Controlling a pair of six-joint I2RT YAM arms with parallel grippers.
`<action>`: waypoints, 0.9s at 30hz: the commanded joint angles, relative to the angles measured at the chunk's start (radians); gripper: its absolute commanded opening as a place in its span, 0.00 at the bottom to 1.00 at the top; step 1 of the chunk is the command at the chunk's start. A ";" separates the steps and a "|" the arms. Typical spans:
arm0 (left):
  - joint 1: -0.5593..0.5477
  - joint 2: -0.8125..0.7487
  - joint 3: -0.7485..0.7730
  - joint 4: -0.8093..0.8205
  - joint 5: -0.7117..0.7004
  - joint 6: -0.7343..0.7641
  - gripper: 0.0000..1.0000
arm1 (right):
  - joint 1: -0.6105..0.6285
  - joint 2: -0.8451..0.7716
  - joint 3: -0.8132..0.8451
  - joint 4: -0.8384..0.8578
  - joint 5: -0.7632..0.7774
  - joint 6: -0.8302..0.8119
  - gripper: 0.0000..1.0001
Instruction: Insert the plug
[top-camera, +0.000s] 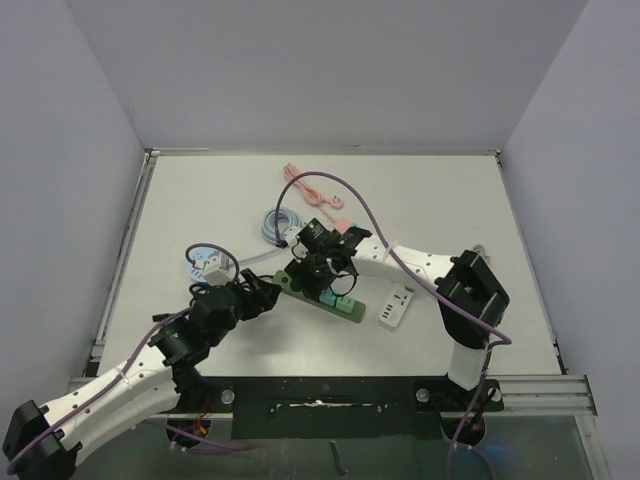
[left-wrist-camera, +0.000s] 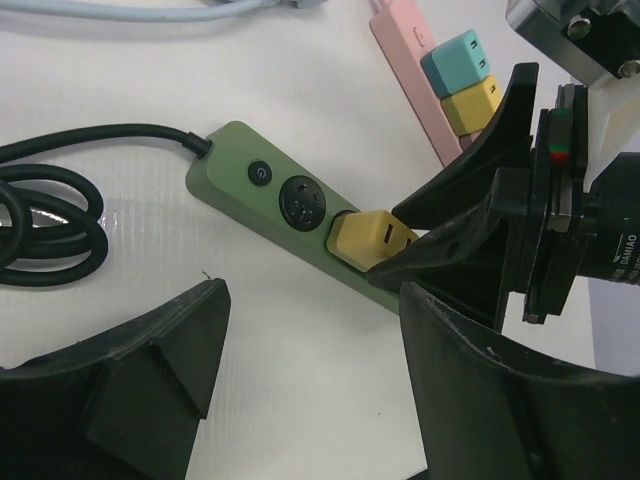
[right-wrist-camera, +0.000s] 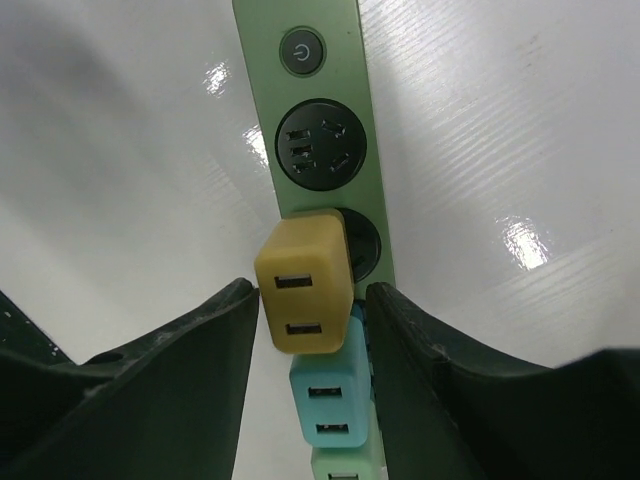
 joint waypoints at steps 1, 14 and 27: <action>0.051 0.012 -0.026 0.128 0.130 -0.061 0.67 | -0.015 0.026 0.006 0.048 0.029 -0.026 0.46; 0.168 0.017 -0.100 0.200 0.277 -0.048 0.67 | -0.025 0.109 -0.001 -0.014 0.113 -0.077 0.03; 0.253 0.075 -0.146 0.237 0.303 -0.062 0.66 | -0.035 0.109 0.012 -0.015 0.134 -0.021 0.00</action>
